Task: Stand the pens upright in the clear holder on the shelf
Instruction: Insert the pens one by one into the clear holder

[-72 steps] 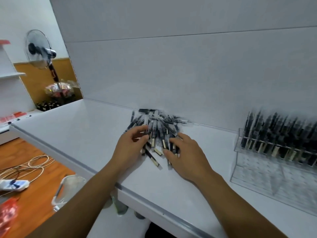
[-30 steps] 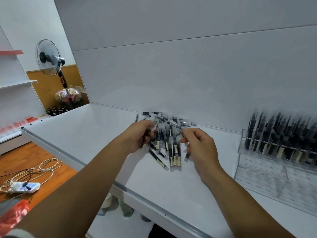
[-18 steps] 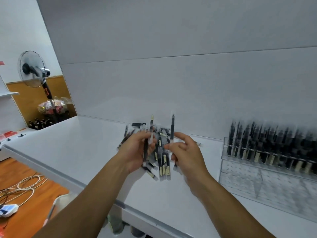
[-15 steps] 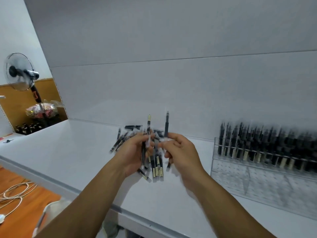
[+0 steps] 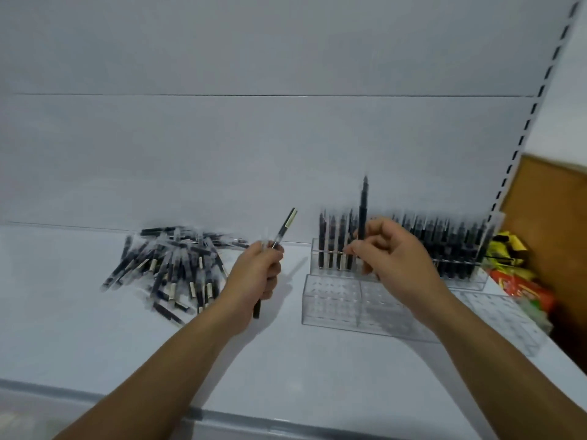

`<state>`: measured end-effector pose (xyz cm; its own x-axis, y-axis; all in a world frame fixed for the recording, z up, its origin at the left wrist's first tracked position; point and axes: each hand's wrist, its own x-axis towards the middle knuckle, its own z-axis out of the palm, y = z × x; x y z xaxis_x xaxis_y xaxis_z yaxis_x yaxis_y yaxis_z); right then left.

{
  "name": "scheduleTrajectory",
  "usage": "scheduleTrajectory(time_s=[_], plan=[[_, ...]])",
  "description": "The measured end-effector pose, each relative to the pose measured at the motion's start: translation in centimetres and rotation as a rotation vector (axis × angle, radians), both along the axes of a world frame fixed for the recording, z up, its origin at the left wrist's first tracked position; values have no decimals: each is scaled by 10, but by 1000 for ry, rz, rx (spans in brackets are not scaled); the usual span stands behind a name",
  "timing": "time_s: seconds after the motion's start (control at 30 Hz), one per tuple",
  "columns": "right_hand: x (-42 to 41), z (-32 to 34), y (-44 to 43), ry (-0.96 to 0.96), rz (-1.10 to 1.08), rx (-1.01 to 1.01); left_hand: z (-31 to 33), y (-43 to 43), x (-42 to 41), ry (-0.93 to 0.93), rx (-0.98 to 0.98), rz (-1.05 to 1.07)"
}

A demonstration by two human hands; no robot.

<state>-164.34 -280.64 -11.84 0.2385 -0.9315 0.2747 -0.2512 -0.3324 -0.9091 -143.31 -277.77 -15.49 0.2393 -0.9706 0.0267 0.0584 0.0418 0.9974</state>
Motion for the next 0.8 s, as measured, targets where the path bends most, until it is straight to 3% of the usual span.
scheduleTrajectory(time_s=[0.13,0.43,0.7,0.8], plan=[[-14,-12,-7,26,-25,16,-13,1,-15,-327,-16,-6],[-24,-18,-35,63,-67,11,-17,-19,-33,-564,-52,-47],[-35,-15,-50,48,-102,33,-15,-42,-38,-535,-59,-93],[-27,-8,-51,86,-84,-50,-12,-46,-33,-350,-129,-58]])
